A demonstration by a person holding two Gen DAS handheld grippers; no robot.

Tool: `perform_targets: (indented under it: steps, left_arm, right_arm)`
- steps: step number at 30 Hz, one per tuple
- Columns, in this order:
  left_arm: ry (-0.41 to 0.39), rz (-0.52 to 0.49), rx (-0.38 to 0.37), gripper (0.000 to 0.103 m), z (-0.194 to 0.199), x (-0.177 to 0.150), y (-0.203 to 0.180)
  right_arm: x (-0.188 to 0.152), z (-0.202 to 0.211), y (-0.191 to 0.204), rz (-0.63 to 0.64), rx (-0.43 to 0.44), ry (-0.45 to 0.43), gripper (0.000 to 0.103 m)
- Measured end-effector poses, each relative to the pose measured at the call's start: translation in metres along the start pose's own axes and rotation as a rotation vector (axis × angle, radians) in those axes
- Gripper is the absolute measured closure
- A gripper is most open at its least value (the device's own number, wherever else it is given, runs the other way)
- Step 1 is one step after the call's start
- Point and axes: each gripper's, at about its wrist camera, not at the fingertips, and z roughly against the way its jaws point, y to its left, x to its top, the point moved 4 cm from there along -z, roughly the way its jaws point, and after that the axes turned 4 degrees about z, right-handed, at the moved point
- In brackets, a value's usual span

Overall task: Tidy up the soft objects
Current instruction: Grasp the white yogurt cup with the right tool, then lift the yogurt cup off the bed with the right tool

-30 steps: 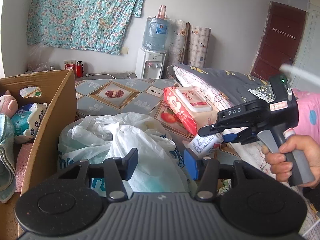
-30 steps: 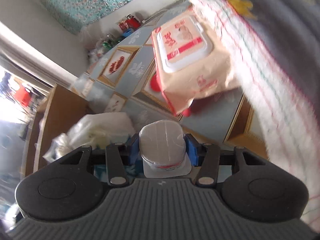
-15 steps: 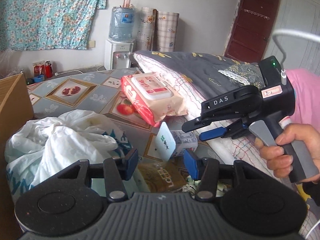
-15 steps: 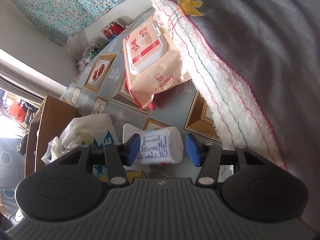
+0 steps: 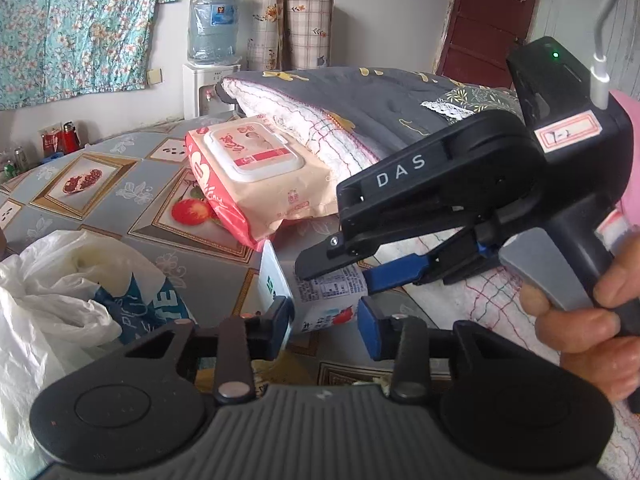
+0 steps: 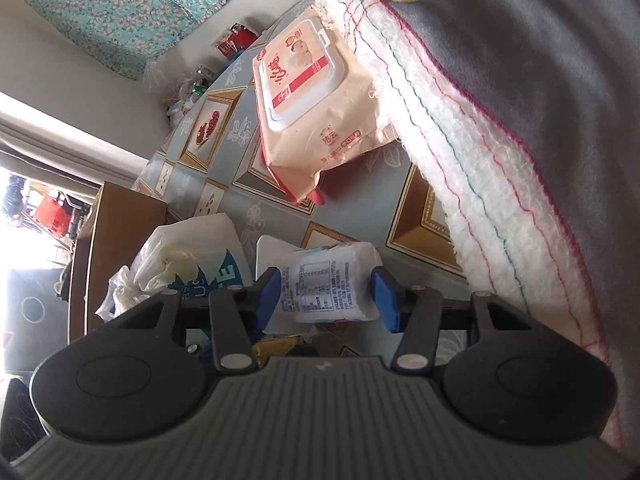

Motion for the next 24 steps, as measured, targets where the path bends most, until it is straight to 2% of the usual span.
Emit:
perform_targets:
  steps: [6,12,24]
  left_arm:
    - [-0.021,-0.003,-0.008,0.065,0.004,0.005,-0.007]
    - [-0.061,-0.069,0.001,0.065,0.003,0.009,-0.025]
    - [-0.096,-0.104,0.014,0.059,-0.007,0.021,-0.03]
  right_arm:
    - [0.001,0.002,-0.013,-0.058,0.05,-0.008,0.055]
    - [0.003,0.006,-0.029,-0.16,0.107,-0.022,0.055]
    - [0.007,0.011,-0.035,-0.187,0.143,-0.011,0.046]
